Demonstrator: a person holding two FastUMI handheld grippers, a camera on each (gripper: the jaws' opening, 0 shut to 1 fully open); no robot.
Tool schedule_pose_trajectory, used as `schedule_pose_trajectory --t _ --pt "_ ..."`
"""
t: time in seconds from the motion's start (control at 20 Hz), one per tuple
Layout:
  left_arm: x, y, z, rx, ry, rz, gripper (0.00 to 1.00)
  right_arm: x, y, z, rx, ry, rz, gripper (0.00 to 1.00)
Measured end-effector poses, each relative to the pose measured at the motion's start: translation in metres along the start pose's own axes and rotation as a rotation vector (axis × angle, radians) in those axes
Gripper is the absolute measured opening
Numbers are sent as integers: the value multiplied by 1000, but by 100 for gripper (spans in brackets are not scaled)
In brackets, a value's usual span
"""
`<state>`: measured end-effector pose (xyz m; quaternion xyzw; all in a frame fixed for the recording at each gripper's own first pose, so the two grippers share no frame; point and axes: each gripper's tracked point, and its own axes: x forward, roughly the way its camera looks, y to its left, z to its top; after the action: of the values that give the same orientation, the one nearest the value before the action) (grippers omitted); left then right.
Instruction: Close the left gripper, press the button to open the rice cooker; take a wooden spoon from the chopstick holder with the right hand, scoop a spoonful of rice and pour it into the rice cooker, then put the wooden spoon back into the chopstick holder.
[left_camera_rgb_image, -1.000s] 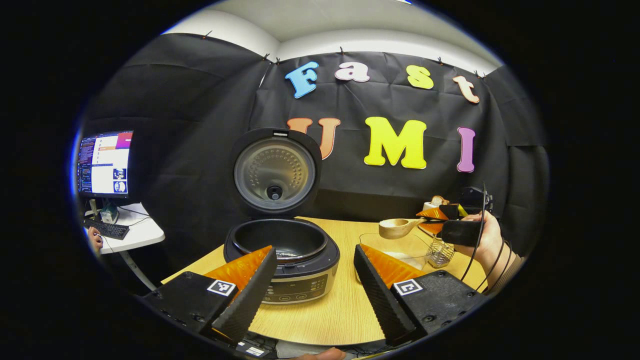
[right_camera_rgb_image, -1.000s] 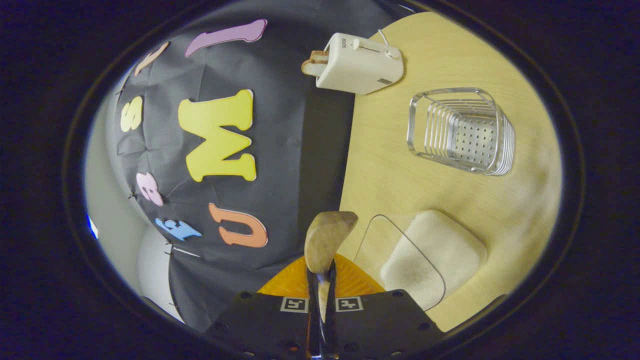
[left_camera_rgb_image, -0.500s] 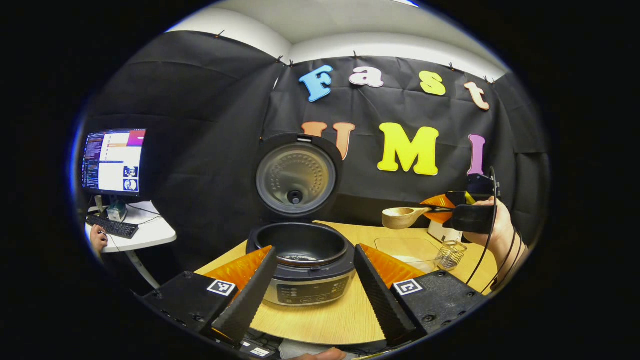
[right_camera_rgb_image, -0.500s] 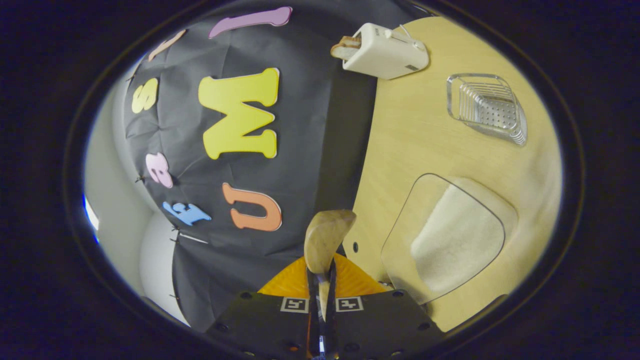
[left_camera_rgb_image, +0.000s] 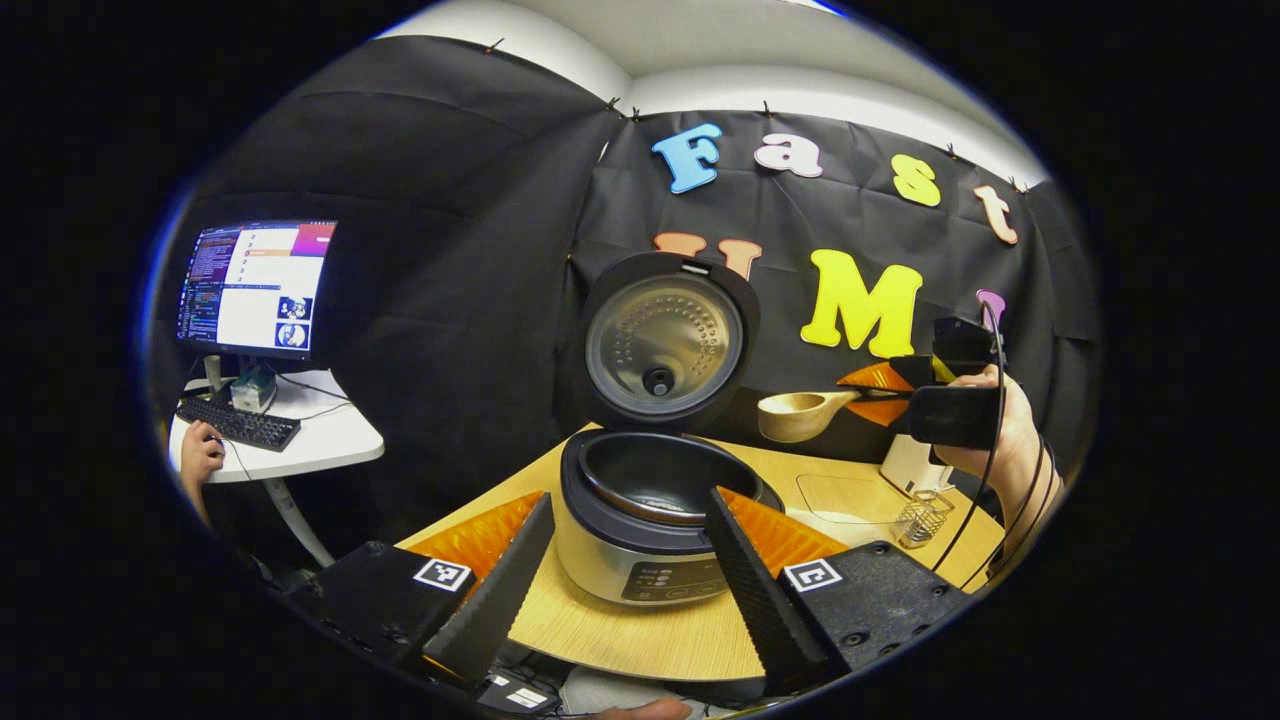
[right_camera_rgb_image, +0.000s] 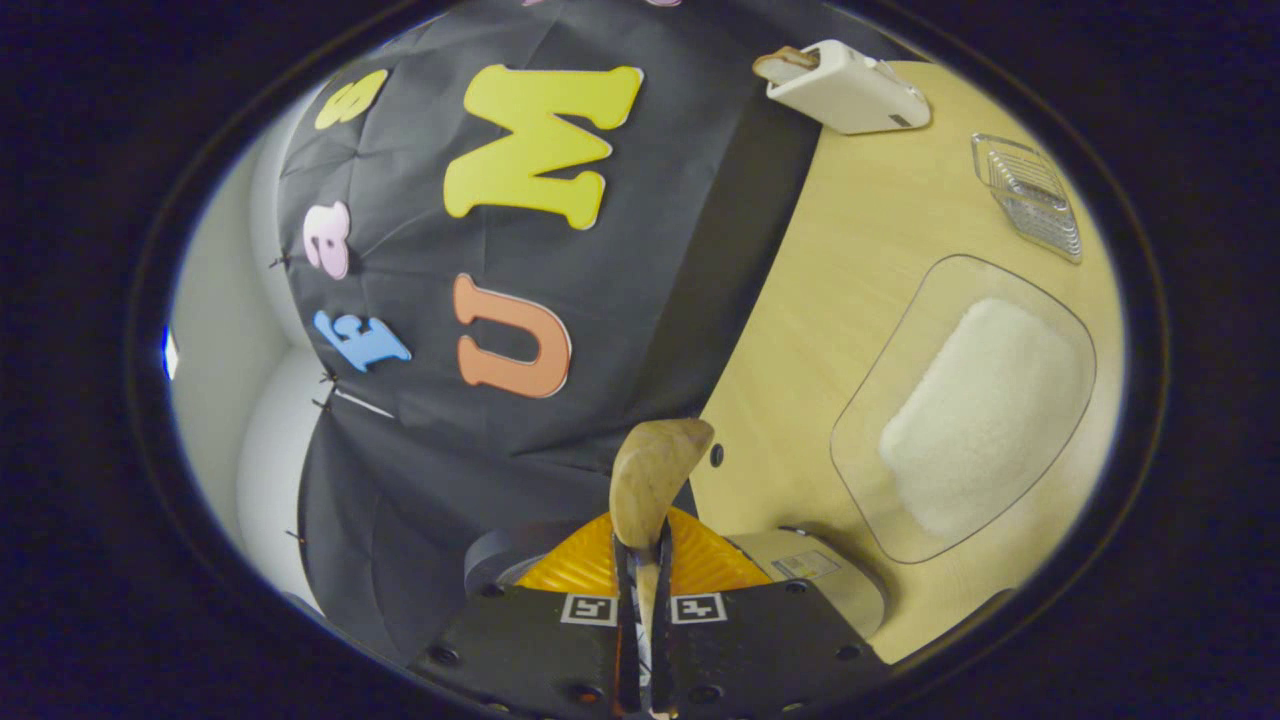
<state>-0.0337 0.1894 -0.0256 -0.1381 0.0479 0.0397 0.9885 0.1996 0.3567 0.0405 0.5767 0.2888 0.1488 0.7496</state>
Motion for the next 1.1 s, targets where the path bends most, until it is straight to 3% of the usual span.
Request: schedule_pose_trajectory --t 0.35,0.65,0.9,1.1 --pt "-1 27 2 -2 -3 45 98 28 26 -51 -335 14 -102 5" --pt "0 21 -5 8 17 24 98 35 54 -67 -666 -18 -125 4" --pt "1 27 -8 49 30 52 98 37 68 -86 -919 -18 -125 5" --pt "3 30 -12 58 42 61 98 42 75 -101 -1085 9 -91 5"
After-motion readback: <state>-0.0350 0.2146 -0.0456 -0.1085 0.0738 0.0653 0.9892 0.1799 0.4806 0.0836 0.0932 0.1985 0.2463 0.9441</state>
